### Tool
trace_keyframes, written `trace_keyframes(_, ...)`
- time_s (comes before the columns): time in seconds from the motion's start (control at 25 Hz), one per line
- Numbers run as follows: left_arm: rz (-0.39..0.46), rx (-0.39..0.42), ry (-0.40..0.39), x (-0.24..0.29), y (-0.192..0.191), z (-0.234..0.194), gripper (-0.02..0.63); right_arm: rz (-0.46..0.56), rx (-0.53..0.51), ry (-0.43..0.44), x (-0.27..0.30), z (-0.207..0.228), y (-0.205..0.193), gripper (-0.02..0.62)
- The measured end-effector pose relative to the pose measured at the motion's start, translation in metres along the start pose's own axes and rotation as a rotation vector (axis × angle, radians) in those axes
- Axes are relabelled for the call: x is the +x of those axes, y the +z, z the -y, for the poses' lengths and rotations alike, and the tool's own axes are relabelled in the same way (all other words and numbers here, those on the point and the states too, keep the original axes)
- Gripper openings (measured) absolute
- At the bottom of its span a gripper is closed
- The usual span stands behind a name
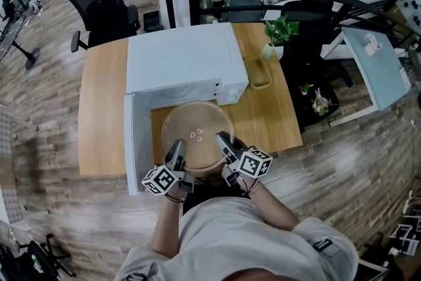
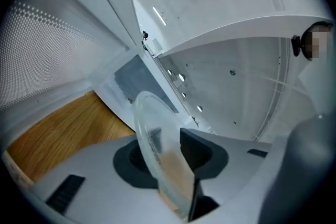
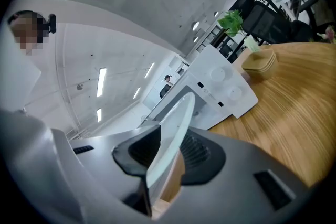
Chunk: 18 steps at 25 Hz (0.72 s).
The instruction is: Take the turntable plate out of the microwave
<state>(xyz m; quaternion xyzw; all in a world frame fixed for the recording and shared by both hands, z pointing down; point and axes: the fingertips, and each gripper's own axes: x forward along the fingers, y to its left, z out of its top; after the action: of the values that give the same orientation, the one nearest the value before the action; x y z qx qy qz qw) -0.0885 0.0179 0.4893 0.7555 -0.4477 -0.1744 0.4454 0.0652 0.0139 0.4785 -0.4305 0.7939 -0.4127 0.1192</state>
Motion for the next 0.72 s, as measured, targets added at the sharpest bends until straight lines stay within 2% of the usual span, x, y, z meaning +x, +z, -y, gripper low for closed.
trace_keyframes(0.72, 0.124, 0.066, -0.07, -0.012, 0.046, 0.08, 0.135, 0.071, -0.109, 0.132, -0.016, -0.071, 0.067, 0.117)
